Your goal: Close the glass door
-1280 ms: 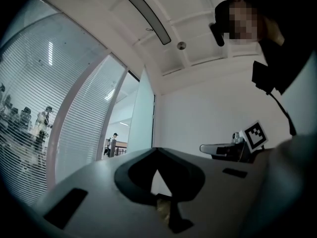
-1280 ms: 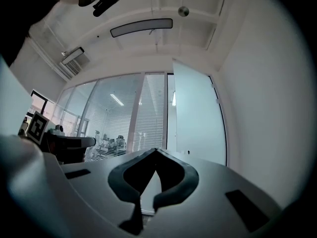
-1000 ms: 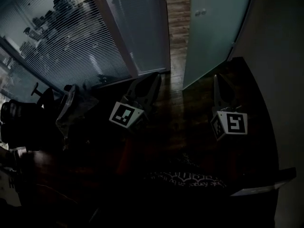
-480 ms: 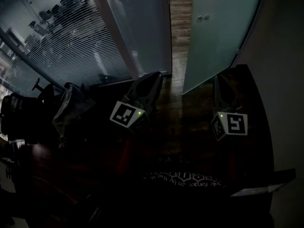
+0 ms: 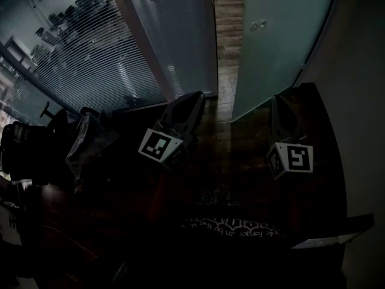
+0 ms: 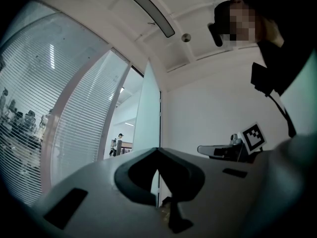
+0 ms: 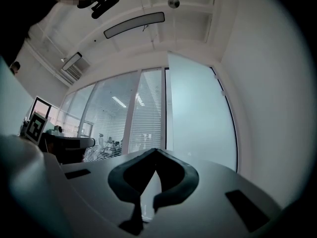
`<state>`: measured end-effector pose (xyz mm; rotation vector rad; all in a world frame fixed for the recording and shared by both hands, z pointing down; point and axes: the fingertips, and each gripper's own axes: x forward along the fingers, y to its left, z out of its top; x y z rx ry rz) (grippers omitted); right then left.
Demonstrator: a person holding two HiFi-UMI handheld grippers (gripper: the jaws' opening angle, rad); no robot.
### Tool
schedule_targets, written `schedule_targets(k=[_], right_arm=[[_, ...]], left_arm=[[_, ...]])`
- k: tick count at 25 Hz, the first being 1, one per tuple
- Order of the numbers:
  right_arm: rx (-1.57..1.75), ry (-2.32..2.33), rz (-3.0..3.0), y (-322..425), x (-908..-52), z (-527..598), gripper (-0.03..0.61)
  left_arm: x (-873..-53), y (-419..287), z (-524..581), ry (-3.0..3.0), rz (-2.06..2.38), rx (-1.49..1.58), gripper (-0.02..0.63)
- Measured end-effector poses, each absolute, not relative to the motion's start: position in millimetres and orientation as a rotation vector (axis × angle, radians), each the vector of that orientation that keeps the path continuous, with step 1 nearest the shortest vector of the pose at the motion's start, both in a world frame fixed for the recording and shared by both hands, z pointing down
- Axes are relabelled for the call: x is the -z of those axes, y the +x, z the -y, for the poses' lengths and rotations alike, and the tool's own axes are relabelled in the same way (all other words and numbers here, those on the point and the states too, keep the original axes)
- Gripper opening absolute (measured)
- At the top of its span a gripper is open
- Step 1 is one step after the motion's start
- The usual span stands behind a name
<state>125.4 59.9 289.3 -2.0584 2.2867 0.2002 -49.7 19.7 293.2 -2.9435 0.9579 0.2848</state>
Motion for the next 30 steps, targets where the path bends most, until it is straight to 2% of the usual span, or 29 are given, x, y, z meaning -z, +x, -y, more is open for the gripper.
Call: schedule_targets(k=[30], right_arm=[[-0.191, -2.18, -2.144, 140, -288, 68, 0.003]], left_arm=[[-292, -39, 130, -2.988, -0.812, -0.291, 0.002]])
